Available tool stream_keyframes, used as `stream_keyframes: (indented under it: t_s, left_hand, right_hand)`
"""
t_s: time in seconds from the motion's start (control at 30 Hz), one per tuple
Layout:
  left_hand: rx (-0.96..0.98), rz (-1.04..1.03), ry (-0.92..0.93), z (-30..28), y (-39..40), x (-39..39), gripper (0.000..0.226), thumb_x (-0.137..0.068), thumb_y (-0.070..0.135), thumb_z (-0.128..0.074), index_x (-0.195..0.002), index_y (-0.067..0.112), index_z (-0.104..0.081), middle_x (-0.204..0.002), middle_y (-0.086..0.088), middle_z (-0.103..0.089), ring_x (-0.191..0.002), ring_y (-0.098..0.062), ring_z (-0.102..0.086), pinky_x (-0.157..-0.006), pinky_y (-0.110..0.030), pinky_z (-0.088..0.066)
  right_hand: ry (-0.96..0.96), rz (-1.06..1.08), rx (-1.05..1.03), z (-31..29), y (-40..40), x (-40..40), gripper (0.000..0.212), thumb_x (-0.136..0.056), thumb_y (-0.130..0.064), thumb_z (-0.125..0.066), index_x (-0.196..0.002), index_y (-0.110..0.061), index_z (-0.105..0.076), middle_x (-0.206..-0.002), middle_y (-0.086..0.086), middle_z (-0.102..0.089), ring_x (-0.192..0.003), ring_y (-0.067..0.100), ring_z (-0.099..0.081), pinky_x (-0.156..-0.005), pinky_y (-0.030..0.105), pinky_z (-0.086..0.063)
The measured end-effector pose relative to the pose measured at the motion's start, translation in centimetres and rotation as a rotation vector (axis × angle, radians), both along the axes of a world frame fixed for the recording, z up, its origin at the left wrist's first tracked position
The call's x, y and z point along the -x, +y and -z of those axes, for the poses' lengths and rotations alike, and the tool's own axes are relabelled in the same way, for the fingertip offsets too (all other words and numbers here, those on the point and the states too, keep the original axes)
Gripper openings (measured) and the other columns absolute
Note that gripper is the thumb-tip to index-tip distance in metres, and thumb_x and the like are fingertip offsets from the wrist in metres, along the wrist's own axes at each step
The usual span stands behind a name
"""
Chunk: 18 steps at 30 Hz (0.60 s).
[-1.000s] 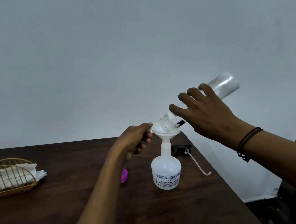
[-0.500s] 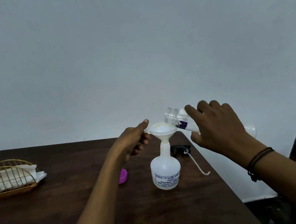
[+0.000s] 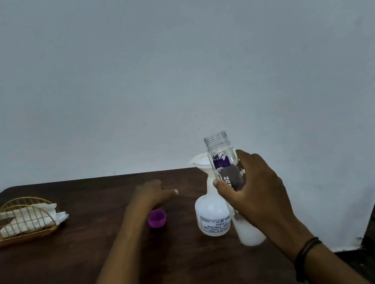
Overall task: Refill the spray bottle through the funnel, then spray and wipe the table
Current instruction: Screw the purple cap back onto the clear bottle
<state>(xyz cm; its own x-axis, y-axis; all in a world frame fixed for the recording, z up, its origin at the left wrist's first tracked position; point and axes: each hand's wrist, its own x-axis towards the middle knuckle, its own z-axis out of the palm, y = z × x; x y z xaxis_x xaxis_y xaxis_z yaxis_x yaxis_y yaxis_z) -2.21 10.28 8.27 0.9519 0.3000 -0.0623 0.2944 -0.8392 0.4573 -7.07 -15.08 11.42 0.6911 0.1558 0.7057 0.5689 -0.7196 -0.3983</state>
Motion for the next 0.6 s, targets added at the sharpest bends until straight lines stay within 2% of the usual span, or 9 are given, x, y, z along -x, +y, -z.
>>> stream_keyframes:
  t_s: [0.03,0.1,0.17,0.23,0.3,0.4,0.47,0.53,0.6]
  left_hand:
    - [-0.046,0.007,0.093,0.6,0.0,0.2,0.057,-0.085,0.059,-0.064,-0.119,0.014,-0.06,-0.126,-0.011,-0.062,-0.118,-0.029,-0.058,-0.1,-0.041,-0.046]
    - [-0.068,-0.021,0.217,2.2,-0.1,0.5,0.078,-0.08,0.058,-0.07,-0.142,0.018,-0.044,-0.151,-0.013,-0.042,-0.137,-0.035,-0.04,-0.111,-0.047,-0.038]
    - [-0.096,-0.026,0.231,3.7,-0.1,0.7,0.087,-0.081,0.052,-0.072,-0.151,0.024,-0.029,-0.16,-0.014,-0.026,-0.145,-0.039,-0.026,-0.115,-0.051,-0.032]
    - [-0.138,-0.017,0.194,5.0,0.3,0.8,0.082,-0.084,0.044,-0.07,-0.151,0.027,-0.028,-0.159,-0.013,-0.027,-0.145,-0.038,-0.025,-0.114,-0.051,-0.031]
    - [-0.17,-0.005,0.11,6.2,0.9,1.1,0.069,-0.083,0.043,-0.067,-0.144,0.029,-0.037,-0.152,-0.01,-0.04,-0.137,-0.034,-0.038,-0.111,-0.049,-0.037]
    - [-0.131,-0.01,0.026,7.3,2.1,1.4,0.053,-0.082,0.046,-0.063,-0.132,0.033,-0.049,-0.14,-0.003,-0.054,-0.128,-0.029,-0.05,-0.104,-0.045,-0.044]
    - [-0.1,-0.012,-0.027,7.2,2.5,1.5,0.044,-0.079,0.049,-0.06,-0.12,0.033,-0.058,-0.128,-0.002,-0.062,-0.115,-0.025,-0.059,-0.097,-0.041,-0.05]
    - [-0.073,-0.036,-0.102,6.8,2.7,1.6,0.044,-0.076,0.055,-0.058,-0.111,0.028,-0.063,-0.117,-0.004,-0.067,-0.103,-0.025,-0.065,-0.09,-0.038,-0.053]
    - [-0.037,-0.061,-0.137,6.8,2.9,1.6,0.054,-0.074,0.057,-0.062,-0.118,0.025,-0.058,-0.12,-0.004,-0.064,-0.108,-0.028,-0.063,-0.092,-0.038,-0.051]
  right_hand:
    - [-0.004,-0.035,-0.032,0.5,0.6,0.1,0.049,-0.077,-0.053,-0.069,-0.117,-0.028,-0.055,-0.098,-0.009,-0.058,-0.085,0.01,-0.059,-0.068,0.026,-0.051]
    - [-0.022,-0.111,-0.1,1.5,2.1,0.5,0.048,-0.077,-0.051,-0.069,-0.116,-0.025,-0.057,-0.097,-0.01,-0.058,-0.084,0.006,-0.057,-0.069,0.019,-0.048]
    - [-0.034,-0.183,-0.185,2.4,3.8,1.0,0.052,-0.077,-0.052,-0.066,-0.118,-0.021,-0.058,-0.1,-0.009,-0.059,-0.085,0.003,-0.056,-0.071,0.014,-0.046]
    - [-0.035,-0.239,-0.264,3.2,5.4,1.3,0.057,-0.077,-0.052,-0.066,-0.123,-0.021,-0.058,-0.105,-0.008,-0.06,-0.092,0.005,-0.059,-0.075,0.02,-0.052]
    - [-0.033,-0.272,-0.315,3.8,6.9,1.4,0.058,-0.077,-0.05,-0.069,-0.126,-0.021,-0.056,-0.109,-0.008,-0.061,-0.098,0.008,-0.061,-0.078,0.027,-0.055]
    - [-0.005,-0.305,-0.341,4.5,8.9,0.9,0.057,-0.079,-0.048,-0.069,-0.126,-0.019,-0.056,-0.112,-0.007,-0.062,-0.103,0.008,-0.06,-0.083,0.028,-0.054]
    - [0.024,-0.315,-0.344,4.8,9.9,0.3,0.055,-0.08,-0.05,-0.067,-0.125,-0.021,-0.055,-0.113,-0.007,-0.062,-0.106,0.01,-0.059,-0.085,0.032,-0.054]
    - [0.038,-0.309,-0.349,5.2,10.6,-0.4,0.054,-0.079,-0.052,-0.067,-0.123,-0.023,-0.055,-0.109,-0.008,-0.06,-0.105,0.011,-0.059,-0.083,0.032,-0.053]
    - [0.047,-0.308,-0.347,5.5,11.0,-0.8,0.053,-0.079,-0.053,-0.066,-0.122,-0.024,-0.055,-0.105,-0.009,-0.059,-0.1,0.009,-0.058,-0.081,0.03,-0.053]
